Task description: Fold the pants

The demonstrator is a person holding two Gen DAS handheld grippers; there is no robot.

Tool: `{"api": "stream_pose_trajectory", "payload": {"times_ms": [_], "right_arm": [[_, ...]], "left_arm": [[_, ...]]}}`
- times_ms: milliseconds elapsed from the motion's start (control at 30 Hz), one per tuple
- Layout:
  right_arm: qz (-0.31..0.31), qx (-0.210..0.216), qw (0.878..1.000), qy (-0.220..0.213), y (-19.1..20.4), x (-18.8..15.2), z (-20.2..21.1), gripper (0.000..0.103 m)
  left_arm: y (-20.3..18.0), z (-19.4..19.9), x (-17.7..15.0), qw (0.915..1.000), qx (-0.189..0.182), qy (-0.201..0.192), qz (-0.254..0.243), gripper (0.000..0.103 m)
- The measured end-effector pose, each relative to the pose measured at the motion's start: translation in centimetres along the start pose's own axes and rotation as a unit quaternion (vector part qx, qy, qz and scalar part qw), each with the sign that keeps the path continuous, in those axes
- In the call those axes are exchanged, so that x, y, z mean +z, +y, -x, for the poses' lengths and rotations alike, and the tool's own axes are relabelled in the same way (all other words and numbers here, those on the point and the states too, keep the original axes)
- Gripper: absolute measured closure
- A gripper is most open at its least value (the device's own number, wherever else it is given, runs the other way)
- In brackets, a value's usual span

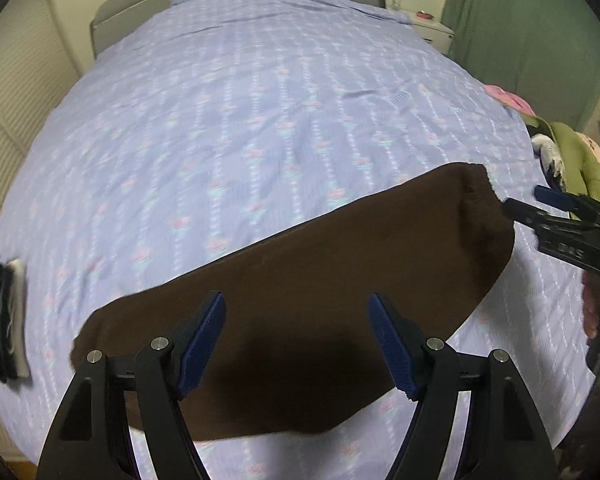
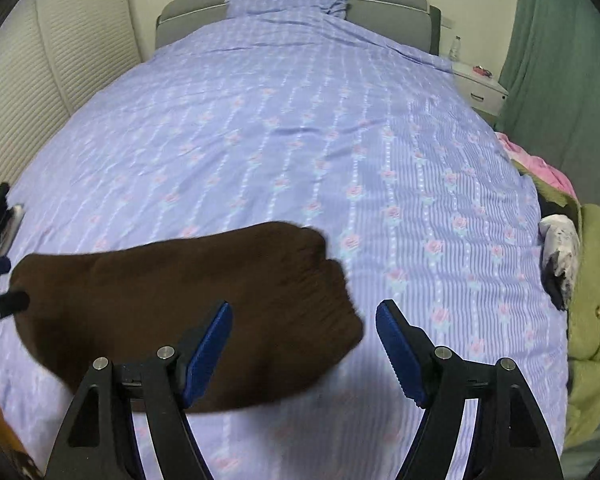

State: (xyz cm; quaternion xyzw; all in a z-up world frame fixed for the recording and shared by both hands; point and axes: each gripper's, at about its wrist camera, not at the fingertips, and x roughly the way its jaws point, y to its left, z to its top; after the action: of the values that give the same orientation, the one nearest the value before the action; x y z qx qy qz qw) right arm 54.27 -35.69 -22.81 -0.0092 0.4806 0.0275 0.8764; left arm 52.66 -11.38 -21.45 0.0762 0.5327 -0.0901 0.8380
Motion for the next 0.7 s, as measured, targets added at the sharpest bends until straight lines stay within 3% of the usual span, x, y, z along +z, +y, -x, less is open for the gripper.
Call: {"api": "stream_pose_trajectory", "payload": {"times_ms": [267,433,700], "right_arm": [[-0.018,0.074,0.995,0.058,-2.9,0.6,-5.7,0.028],[-0.031,0.043,0.996,0.078,-4.8,0.4,-7.7,0.028],[-0.110,0.098,0.982,0.120,-7.3,-1.3,-10.9,0.032]], "left_arm": [[-3.6,-2.2,1.7,0.9994,-0.001,0.026,-0.024,0.030],[-4.3,-2.2,2.1,0.9991,0.002,0.029,-0.031,0.030],[-3.7,-3.9,2.1,0.9985,0.005,0.051,-0.019,0.030]]}}
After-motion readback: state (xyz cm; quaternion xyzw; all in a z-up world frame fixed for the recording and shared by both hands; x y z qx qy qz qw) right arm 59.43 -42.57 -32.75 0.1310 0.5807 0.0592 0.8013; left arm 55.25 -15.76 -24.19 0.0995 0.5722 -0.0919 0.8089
